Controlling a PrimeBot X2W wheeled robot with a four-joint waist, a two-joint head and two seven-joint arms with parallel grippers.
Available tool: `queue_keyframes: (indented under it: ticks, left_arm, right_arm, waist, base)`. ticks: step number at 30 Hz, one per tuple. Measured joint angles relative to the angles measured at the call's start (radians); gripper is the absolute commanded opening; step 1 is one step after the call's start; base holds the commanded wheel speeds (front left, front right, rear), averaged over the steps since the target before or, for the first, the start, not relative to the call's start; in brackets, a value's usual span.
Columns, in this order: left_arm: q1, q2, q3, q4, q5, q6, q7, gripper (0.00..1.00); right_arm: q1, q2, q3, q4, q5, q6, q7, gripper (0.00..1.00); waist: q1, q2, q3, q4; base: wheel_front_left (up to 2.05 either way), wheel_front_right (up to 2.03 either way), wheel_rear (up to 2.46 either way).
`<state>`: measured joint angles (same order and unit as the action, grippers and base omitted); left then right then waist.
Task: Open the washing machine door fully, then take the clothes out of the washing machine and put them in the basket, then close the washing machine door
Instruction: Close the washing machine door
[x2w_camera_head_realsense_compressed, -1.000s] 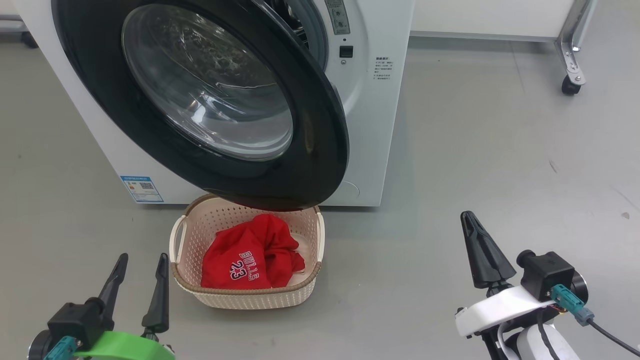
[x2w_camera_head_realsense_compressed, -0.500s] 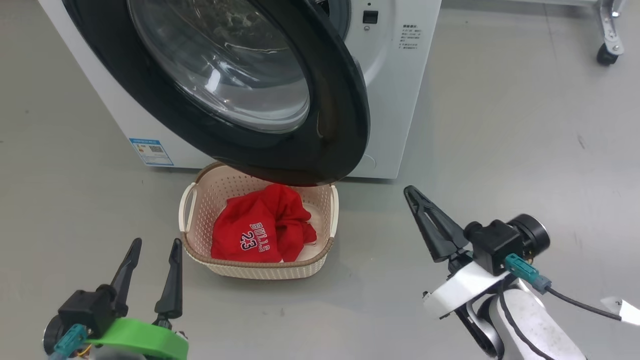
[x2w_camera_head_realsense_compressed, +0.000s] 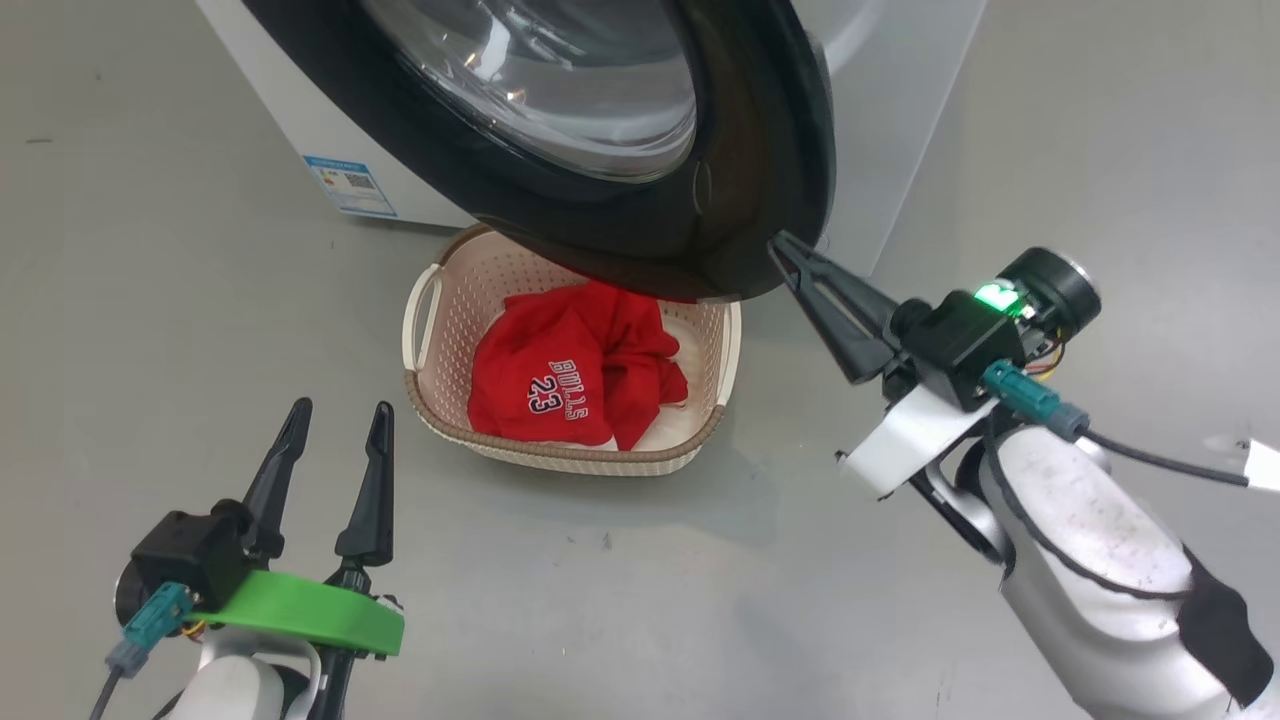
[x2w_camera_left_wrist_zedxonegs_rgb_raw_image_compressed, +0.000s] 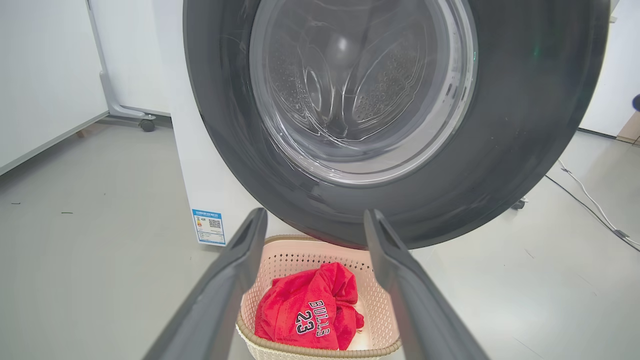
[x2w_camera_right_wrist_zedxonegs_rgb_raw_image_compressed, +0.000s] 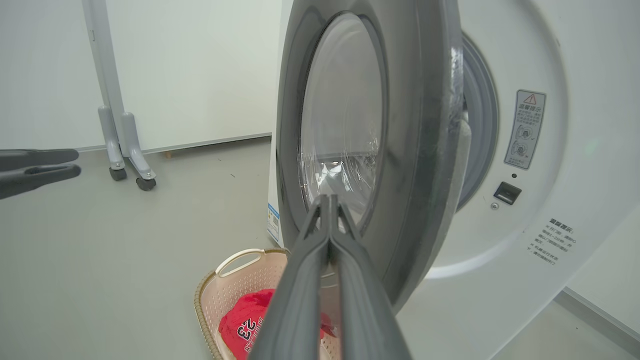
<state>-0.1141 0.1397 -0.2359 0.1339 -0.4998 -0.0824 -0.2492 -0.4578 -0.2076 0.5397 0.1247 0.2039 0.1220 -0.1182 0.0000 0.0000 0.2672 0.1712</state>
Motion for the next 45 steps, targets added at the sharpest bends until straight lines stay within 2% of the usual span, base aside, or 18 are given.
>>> queue_keyframes:
  ticks: [8, 19, 31, 34, 45]
  left_arm:
    - [-0.063, -0.028, -0.001, 0.012, 0.0, -0.011, 0.0, 1.0]
    - [-0.087, -0.039, 0.001, 0.049, 0.019, -0.02, 0.0, 1.0]
    - [-0.118, -0.06, 0.0, 0.059, 0.026, -0.03, 0.0, 1.0]
    - [-0.127, -0.064, -0.001, 0.06, 0.026, -0.03, 0.0, 1.0]
    - [-0.165, -0.087, -0.009, 0.069, 0.026, -0.038, 0.0, 1.0]
  right_arm:
    - [-0.102, -0.021, -0.084, 0.043, 0.042, 0.0, 0.009, 0.0]
    - [-0.161, -0.03, -0.094, 0.109, 0.06, 0.009, 0.007, 0.0]
    - [-0.242, -0.036, -0.155, 0.15, 0.065, 0.006, -0.002, 0.0]
    - [-0.262, -0.03, -0.186, 0.157, 0.103, -0.008, -0.006, 0.0]
    - [-0.384, -0.074, -0.242, 0.188, 0.103, -0.022, -0.004, 0.0]
  waist:
    - [0.0, 0.0, 0.078, 0.052]
    - [0.0, 0.0, 0.147, 0.104]
    - [0.0, 0.0, 0.204, 0.125]
    - [0.0, 0.0, 0.22, 0.127]
    - [0.0, 0.0, 0.281, 0.139]
  base:
    - [0.0, 0.0, 0.0]
    - [0.0, 0.0, 0.0]
    - [0.0, 0.0, 0.0]
    - [0.0, 0.0, 0.0]
    - [0.0, 0.0, 0.0]
